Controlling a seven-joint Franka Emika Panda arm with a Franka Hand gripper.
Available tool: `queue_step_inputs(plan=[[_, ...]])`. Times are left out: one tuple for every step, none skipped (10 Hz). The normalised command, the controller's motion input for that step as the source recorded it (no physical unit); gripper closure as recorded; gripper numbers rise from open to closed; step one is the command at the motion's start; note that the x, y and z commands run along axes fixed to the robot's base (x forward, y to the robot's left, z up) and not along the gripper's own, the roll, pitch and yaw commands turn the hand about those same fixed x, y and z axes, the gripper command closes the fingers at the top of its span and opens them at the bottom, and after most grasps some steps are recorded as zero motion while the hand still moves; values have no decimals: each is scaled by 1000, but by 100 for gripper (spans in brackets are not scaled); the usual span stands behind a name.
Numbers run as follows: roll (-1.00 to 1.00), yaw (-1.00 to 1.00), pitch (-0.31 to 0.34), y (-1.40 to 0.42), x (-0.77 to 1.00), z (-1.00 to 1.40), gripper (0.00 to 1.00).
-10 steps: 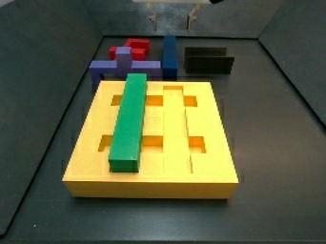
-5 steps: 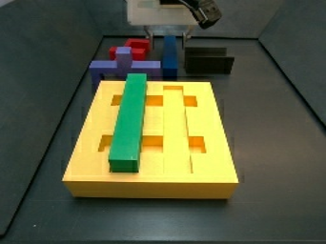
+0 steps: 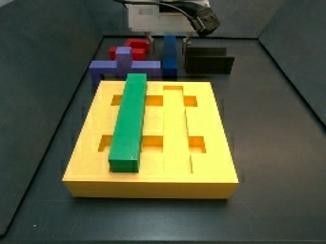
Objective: Pick up the blue object. Move up. Move to above the board. Insert the blue object.
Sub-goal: Pick up the blue object.
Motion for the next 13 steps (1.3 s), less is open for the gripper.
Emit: queue_step_inputs(plan=[[0, 0, 0, 0, 0, 0, 0], [0, 0, 0, 0, 0, 0, 100], [0, 0, 0, 0, 0, 0, 100], [0, 0, 0, 0, 0, 0, 100], [0, 0, 0, 0, 0, 0, 100], [0, 0, 0, 0, 0, 0, 100], [0, 0, 0, 0, 0, 0, 100], [0, 0, 0, 0, 0, 0, 100], [0, 0, 0, 0, 0, 0, 100], [0, 0, 0, 0, 0, 0, 100], [0, 0, 0, 0, 0, 0, 100], [0, 0, 0, 0, 0, 0, 100], [0, 0, 0, 0, 0, 0, 100]])
